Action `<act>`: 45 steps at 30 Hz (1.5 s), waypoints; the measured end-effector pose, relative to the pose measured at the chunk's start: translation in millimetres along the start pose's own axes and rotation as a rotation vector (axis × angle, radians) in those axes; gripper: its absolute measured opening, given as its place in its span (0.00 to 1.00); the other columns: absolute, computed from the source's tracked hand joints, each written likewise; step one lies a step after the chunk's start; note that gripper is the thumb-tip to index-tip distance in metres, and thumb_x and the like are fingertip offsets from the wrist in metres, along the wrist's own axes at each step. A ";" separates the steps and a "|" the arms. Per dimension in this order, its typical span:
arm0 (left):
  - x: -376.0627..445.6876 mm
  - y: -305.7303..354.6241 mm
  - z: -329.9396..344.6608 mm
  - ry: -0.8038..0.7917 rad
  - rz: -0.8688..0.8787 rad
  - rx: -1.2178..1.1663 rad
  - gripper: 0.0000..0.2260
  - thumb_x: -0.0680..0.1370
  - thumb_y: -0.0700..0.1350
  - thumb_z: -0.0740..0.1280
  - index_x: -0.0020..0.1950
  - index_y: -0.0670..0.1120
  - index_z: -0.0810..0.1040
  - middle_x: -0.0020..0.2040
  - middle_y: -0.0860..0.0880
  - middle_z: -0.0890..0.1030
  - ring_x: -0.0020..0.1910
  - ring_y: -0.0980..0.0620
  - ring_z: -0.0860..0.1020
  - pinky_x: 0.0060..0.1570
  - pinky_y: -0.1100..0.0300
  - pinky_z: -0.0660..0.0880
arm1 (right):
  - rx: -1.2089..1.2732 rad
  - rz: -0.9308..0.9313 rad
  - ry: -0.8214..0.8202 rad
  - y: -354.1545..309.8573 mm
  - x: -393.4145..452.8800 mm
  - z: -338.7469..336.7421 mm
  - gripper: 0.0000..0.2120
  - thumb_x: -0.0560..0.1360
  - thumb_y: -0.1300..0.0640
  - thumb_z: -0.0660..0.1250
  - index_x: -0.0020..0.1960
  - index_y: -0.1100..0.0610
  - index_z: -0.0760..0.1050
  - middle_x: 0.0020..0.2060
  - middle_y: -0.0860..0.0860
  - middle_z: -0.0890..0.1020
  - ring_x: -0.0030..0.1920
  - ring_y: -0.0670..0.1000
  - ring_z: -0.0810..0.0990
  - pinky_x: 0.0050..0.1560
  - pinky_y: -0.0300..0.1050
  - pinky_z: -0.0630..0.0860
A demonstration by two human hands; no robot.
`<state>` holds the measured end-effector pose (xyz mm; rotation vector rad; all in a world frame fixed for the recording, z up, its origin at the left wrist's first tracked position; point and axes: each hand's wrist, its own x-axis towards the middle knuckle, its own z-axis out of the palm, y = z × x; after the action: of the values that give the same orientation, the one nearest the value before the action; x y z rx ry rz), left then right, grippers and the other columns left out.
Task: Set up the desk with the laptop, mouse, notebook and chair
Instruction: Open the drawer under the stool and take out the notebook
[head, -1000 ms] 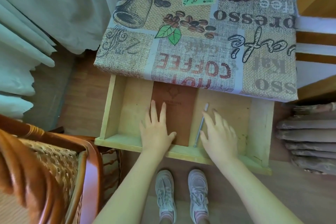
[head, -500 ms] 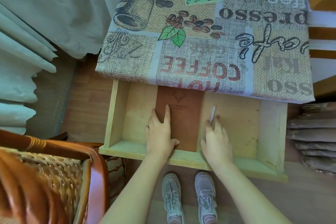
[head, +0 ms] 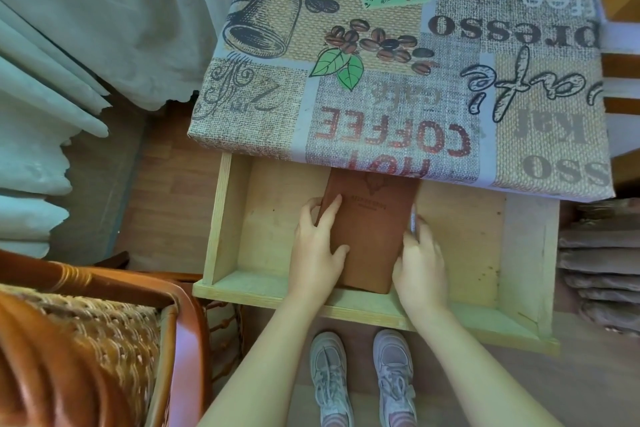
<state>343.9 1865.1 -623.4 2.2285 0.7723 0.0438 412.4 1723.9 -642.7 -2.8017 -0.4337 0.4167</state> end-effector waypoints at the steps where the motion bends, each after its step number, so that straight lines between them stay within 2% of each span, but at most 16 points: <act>1: -0.2 0.0 -1.3 0.003 -0.003 -0.048 0.36 0.70 0.38 0.74 0.74 0.57 0.65 0.71 0.50 0.62 0.69 0.54 0.64 0.63 0.63 0.68 | 0.030 0.013 0.023 0.4 1.1 0.1 0.18 0.67 0.73 0.65 0.55 0.64 0.77 0.66 0.58 0.72 0.53 0.63 0.77 0.47 0.52 0.77; 4: -0.3 -1.1 -3.6 -0.027 -0.006 -0.131 0.35 0.69 0.39 0.75 0.72 0.57 0.66 0.69 0.53 0.63 0.63 0.63 0.65 0.55 0.79 0.61 | 0.156 0.055 0.096 3.7 5.2 0.8 0.17 0.67 0.74 0.65 0.53 0.64 0.78 0.62 0.57 0.75 0.49 0.63 0.79 0.45 0.50 0.76; 6: -0.3 -2.4 -1.5 -0.062 -0.044 -0.175 0.37 0.69 0.39 0.76 0.73 0.57 0.65 0.69 0.53 0.63 0.60 0.66 0.64 0.52 0.85 0.57 | 0.290 0.107 0.134 7.4 8.6 1.5 0.16 0.66 0.75 0.63 0.51 0.63 0.79 0.60 0.54 0.75 0.47 0.61 0.80 0.44 0.49 0.76; 7: -0.3 -2.6 0.0 -0.078 -0.061 -0.191 0.38 0.69 0.40 0.76 0.74 0.56 0.64 0.69 0.52 0.63 0.61 0.65 0.64 0.52 0.85 0.57 | 0.358 0.134 0.147 9.3 10.0 2.2 0.16 0.66 0.75 0.63 0.50 0.63 0.79 0.60 0.53 0.76 0.46 0.59 0.80 0.45 0.47 0.76; 9: 0.4 -2.5 2.7 -0.103 -0.079 -0.203 0.39 0.69 0.40 0.75 0.75 0.56 0.62 0.72 0.52 0.62 0.65 0.61 0.64 0.57 0.78 0.59 | 0.463 0.167 0.162 12.1 11.5 2.6 0.15 0.66 0.75 0.63 0.49 0.63 0.79 0.59 0.53 0.76 0.42 0.56 0.80 0.44 0.45 0.75; 12: 2.1 -2.1 4.4 -0.129 -0.099 -0.198 0.40 0.69 0.39 0.75 0.76 0.56 0.60 0.73 0.53 0.60 0.70 0.58 0.63 0.60 0.73 0.58 | 0.542 0.202 0.163 11.6 11.4 -0.4 0.16 0.66 0.73 0.64 0.52 0.62 0.78 0.58 0.52 0.77 0.38 0.53 0.78 0.44 0.43 0.72; 17: 6.3 -3.8 4.2 -0.105 -0.069 -0.140 0.40 0.70 0.37 0.73 0.75 0.57 0.59 0.74 0.53 0.60 0.70 0.57 0.63 0.58 0.73 0.59 | 0.639 0.267 0.098 1.8 15.4 -5.6 0.22 0.69 0.62 0.71 0.62 0.54 0.72 0.53 0.46 0.73 0.40 0.51 0.78 0.44 0.41 0.68; 22: 8.0 -4.2 6.2 -0.032 -0.052 -0.055 0.40 0.69 0.34 0.73 0.75 0.57 0.60 0.73 0.52 0.64 0.69 0.50 0.66 0.62 0.63 0.64 | 0.613 0.334 0.061 4.0 21.8 -4.4 0.24 0.68 0.63 0.73 0.62 0.54 0.73 0.54 0.51 0.74 0.39 0.51 0.76 0.46 0.42 0.70; 25: 5.4 -4.6 8.4 0.034 -0.051 -0.013 0.40 0.69 0.34 0.73 0.75 0.56 0.61 0.71 0.51 0.66 0.66 0.49 0.68 0.60 0.64 0.64 | 0.604 0.397 0.049 10.6 23.1 -3.6 0.25 0.67 0.63 0.74 0.62 0.54 0.73 0.55 0.53 0.74 0.42 0.54 0.77 0.49 0.45 0.73; 29: 7.8 -6.1 8.4 0.042 -0.042 0.025 0.40 0.69 0.34 0.73 0.76 0.55 0.60 0.71 0.49 0.66 0.65 0.48 0.69 0.60 0.65 0.62 | 0.640 0.353 -0.005 11.3 20.2 1.7 0.27 0.66 0.61 0.75 0.63 0.54 0.72 0.52 0.53 0.77 0.42 0.53 0.78 0.48 0.46 0.74; 34: 0.8 -1.6 9.4 0.109 -0.093 0.085 0.40 0.70 0.34 0.73 0.76 0.57 0.59 0.69 0.50 0.66 0.64 0.48 0.68 0.52 0.66 0.61 | 0.633 0.392 0.021 2.5 16.0 6.7 0.25 0.66 0.60 0.75 0.61 0.55 0.73 0.52 0.53 0.76 0.46 0.55 0.78 0.49 0.45 0.72; 37: 2.9 -7.9 8.5 0.118 -0.116 0.063 0.41 0.69 0.33 0.72 0.76 0.56 0.59 0.69 0.50 0.67 0.64 0.48 0.67 0.53 0.70 0.58 | 0.633 0.399 0.013 3.0 19.1 6.9 0.24 0.66 0.61 0.75 0.59 0.56 0.73 0.51 0.53 0.78 0.47 0.55 0.79 0.50 0.46 0.73; 41: 10.5 -12.3 10.4 0.070 -0.108 0.020 0.43 0.68 0.33 0.74 0.77 0.54 0.59 0.69 0.47 0.67 0.64 0.46 0.69 0.62 0.64 0.60 | 0.677 0.392 -0.054 -4.5 23.7 9.2 0.26 0.64 0.58 0.77 0.60 0.55 0.74 0.49 0.51 0.80 0.48 0.54 0.80 0.53 0.50 0.76; 45: 9.3 -11.3 8.3 0.047 -0.120 -0.008 0.42 0.68 0.36 0.75 0.77 0.55 0.58 0.68 0.48 0.67 0.65 0.48 0.67 0.63 0.65 0.58 | 0.737 0.452 -0.048 -6.1 26.4 9.1 0.22 0.68 0.60 0.74 0.60 0.56 0.75 0.49 0.52 0.80 0.45 0.53 0.80 0.53 0.52 0.76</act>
<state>347.8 1870.6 -638.8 2.1763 0.9289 0.0411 432.1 1740.2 -655.5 -2.1388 0.3087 0.5890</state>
